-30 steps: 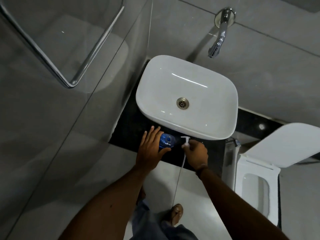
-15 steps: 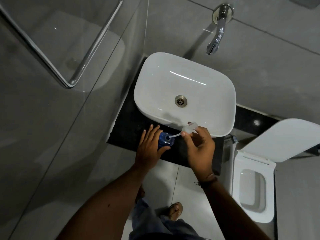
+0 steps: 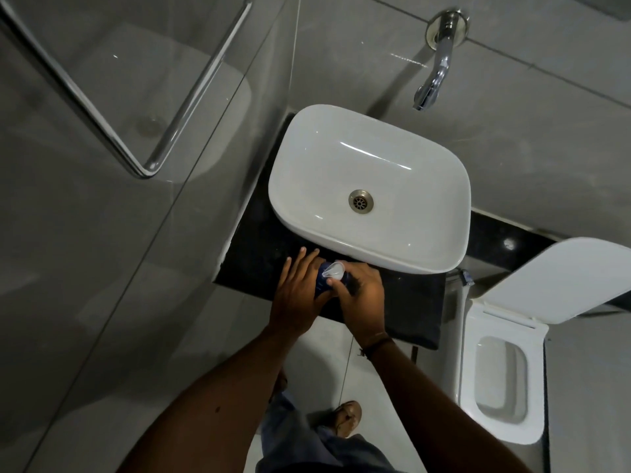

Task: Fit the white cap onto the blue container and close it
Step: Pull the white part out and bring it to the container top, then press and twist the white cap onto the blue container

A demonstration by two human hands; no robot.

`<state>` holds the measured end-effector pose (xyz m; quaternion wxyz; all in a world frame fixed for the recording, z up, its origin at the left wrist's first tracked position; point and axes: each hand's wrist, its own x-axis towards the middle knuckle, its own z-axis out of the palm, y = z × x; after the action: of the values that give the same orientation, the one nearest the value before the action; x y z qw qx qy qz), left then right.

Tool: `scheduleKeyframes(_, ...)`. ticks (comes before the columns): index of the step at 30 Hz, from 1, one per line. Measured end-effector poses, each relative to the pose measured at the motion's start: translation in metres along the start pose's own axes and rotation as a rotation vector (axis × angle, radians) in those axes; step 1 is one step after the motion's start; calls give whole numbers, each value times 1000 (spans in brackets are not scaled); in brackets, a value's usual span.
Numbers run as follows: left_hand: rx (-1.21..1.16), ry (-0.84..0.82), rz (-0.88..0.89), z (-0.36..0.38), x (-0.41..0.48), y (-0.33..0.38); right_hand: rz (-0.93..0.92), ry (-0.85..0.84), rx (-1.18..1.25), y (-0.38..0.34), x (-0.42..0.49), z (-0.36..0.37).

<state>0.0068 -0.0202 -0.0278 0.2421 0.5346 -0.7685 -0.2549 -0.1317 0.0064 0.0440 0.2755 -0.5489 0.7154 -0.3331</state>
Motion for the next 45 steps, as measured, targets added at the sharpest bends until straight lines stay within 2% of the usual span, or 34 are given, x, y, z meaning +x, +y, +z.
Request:
scheduleKeyframes(11,9,1,6,1,-2,-1,77,17,42,9,0,4)
scheduleKeyframes(18,0,19,8,1,-3,-1,159,47,168,7,-7,7)
scheduleKeyframes(24,5,14,18,3,-2,-3,106,33,70,1,-5,3)
scheduleKeyframes(29,-1,40,12,4,-3,-4,161,99,-16,7,-7,-1)
scheduleKeyframes(33,5,40,19,7,-5,-6,79,-44,-53,3,-11,-3)
scheduleKeyframes(37,15,22,9,6,-3,-6,119,77,-58,5,-9,-6)
scheduleKeyframes(41,13,29,30,6,-5,-7,86,-72,-89,4,-12,-8)
scheduleKeyframes(45,7,3,-2,6,-2,-7,128,61,-90,6,-11,-9)
